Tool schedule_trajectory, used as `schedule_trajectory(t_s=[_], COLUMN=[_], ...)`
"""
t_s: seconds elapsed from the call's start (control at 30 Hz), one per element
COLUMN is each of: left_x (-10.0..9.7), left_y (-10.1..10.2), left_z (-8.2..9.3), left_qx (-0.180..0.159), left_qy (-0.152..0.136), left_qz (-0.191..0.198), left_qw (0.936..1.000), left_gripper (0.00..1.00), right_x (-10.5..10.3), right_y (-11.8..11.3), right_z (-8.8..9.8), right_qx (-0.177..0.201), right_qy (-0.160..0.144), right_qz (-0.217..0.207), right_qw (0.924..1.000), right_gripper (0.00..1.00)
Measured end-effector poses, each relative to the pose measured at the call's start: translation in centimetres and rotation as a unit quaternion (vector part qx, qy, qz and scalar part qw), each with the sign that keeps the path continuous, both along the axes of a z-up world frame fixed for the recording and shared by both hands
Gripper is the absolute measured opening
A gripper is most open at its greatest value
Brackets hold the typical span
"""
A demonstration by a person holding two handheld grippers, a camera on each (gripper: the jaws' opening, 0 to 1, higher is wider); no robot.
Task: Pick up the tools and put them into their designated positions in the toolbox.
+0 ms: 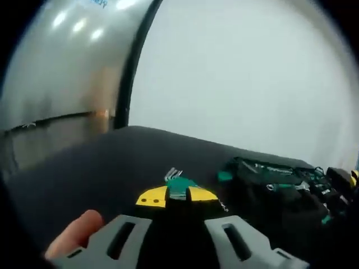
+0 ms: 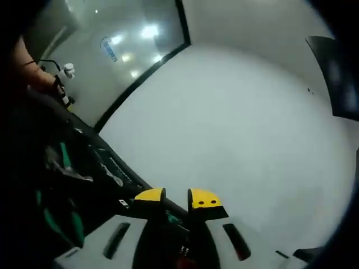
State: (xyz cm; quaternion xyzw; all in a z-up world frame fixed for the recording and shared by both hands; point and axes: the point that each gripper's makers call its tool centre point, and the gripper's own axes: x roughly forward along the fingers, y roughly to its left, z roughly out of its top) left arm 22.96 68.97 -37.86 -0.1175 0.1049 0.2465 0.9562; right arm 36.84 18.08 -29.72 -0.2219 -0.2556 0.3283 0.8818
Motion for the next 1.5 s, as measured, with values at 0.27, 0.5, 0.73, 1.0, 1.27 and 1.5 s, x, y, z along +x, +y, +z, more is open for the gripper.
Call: schedule_trajectory(t_s=[0.27, 0.5, 0.73, 1.0, 1.27, 1.5], left_x=[2.2, 2.8, 3.5, 2.6, 3.0, 4.0], left_y=[-1.2, 0.3, 1.5, 1.2, -5.1, -12.4], left_z=[-0.1, -3.4, -4.9, -3.2, 2.5, 4.3], left_qx=[0.025, -0.003, -0.004, -0.024, 0.045, 0.11], left_qy=[0.037, 0.081, 0.111, 0.043, -0.026, -0.031], left_qz=[-0.046, -0.014, 0.021, 0.033, -0.022, -0.07], left_qw=[0.998, 0.9966, 0.9936, 0.9982, 0.9984, 0.991], left_gripper=[0.39, 0.54, 0.42, 0.34, 0.34, 0.34], right_x=[0.1, 0.2, 0.3, 0.3, -0.4, -0.3], right_y=[0.1, 0.4, 0.5, 0.4, 0.4, 0.4], right_z=[-0.1, -0.5, -0.5, -0.5, -0.4, -0.5], right_qx=[-0.001, -0.012, -0.016, -0.012, -0.017, -0.022], right_qy=[0.001, -0.001, -0.007, -0.006, -0.01, -0.012], right_qz=[0.004, 0.003, 0.002, 0.001, 0.001, -0.002], right_qw=[1.0, 0.9999, 0.9998, 0.9999, 0.9998, 0.9997], right_gripper=[0.14, 0.14, 0.15, 0.15, 0.15, 0.15])
